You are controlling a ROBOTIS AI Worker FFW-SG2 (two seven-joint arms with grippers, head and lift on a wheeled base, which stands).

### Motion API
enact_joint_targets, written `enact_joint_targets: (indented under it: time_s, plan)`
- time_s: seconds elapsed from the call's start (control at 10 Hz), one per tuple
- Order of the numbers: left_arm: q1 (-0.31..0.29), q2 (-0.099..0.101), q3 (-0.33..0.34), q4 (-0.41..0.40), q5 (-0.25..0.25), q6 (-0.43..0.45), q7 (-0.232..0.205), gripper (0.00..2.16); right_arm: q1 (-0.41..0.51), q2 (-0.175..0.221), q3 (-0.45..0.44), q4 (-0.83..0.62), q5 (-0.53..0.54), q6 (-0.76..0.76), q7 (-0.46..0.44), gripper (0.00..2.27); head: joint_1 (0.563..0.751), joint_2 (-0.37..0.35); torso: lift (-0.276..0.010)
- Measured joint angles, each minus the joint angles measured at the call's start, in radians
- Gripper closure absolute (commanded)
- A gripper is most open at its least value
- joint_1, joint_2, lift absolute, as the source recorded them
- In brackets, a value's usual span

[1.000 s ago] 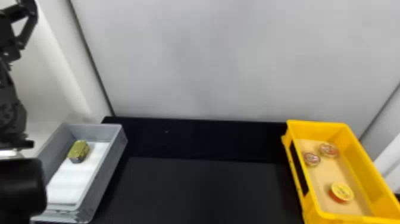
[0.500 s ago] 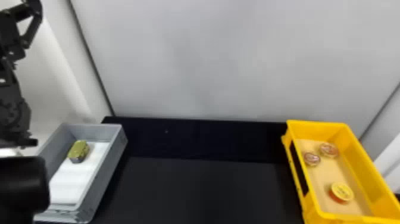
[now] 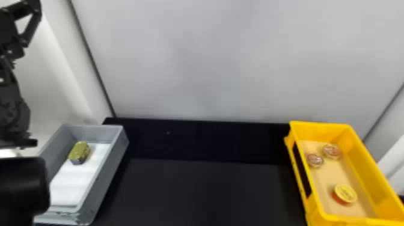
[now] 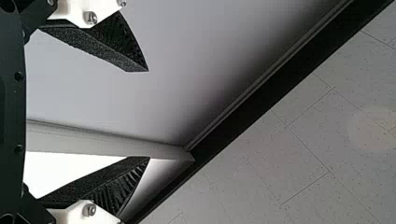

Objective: Pick up the round yellow can and place it in the yellow rectangular box

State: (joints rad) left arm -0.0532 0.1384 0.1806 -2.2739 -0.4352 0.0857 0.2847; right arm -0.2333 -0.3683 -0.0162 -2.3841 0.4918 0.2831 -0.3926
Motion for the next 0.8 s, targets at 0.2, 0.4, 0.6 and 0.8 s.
enact_joint_targets:
  time_s: [0.2, 0.4, 0.6, 0.8]
  plan:
    - [0.003, -0.004, 0.005, -0.008, -0.004, 0.004, -0.001, 0.00, 0.003, 0.003, 0.002, -0.001, 0.002, -0.003, -0.010, 0.13, 0.663, 0.054, -0.010]
    - [0.007, -0.012, 0.014, -0.020, -0.009, 0.008, -0.001, 0.00, 0.003, 0.005, 0.003, -0.002, 0.002, -0.005, -0.012, 0.13, 0.663, 0.054, -0.010]
    - [0.008, -0.015, 0.019, -0.030, -0.011, 0.014, -0.002, 0.00, 0.002, 0.006, 0.002, -0.003, 0.000, -0.005, -0.011, 0.13, 0.663, 0.054, -0.010]
    - [0.007, -0.012, 0.022, -0.039, -0.011, 0.024, -0.005, 0.00, 0.002, 0.010, 0.003, -0.003, -0.002, -0.005, -0.009, 0.13, 0.663, 0.054, -0.010]
